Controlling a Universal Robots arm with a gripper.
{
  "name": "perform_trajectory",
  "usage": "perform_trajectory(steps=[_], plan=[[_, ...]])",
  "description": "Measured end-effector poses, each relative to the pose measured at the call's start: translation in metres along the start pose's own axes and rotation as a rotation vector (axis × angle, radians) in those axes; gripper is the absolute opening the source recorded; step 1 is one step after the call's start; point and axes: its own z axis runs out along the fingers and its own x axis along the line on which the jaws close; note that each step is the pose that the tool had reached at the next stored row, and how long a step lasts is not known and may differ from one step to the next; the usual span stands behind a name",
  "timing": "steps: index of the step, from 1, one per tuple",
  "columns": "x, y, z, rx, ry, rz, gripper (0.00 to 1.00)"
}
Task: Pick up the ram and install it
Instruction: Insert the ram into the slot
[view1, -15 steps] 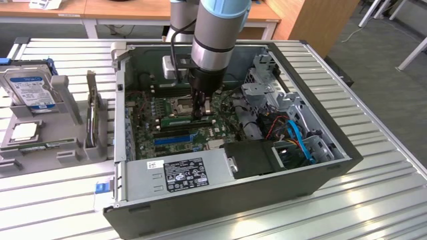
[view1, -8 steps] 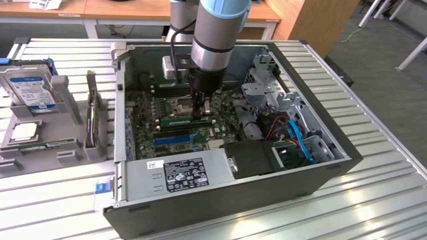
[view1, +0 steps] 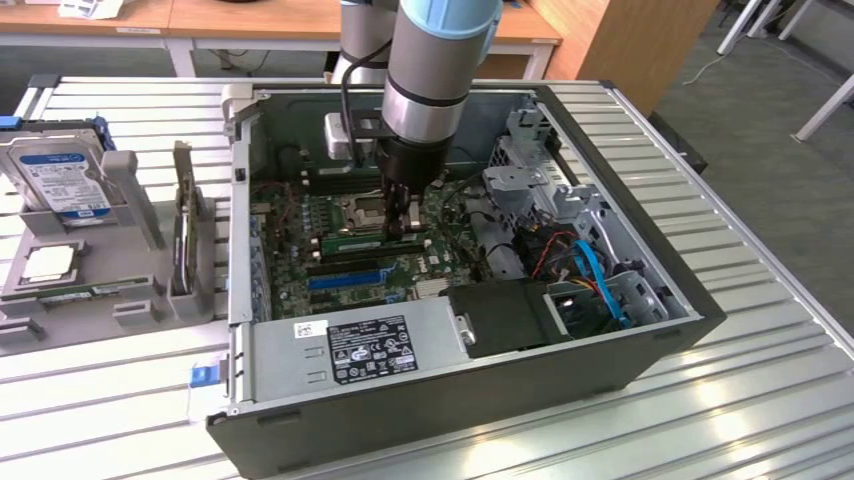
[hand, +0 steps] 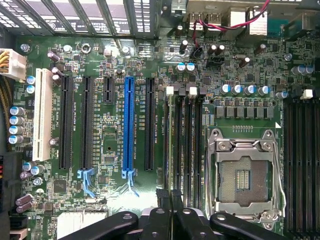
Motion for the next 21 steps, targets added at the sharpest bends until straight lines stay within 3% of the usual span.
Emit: perform_trajectory(steps=[21], plan=[[0.0001, 0.0007, 0.0011, 0.0001, 0.0000, 0.000, 0.12]])
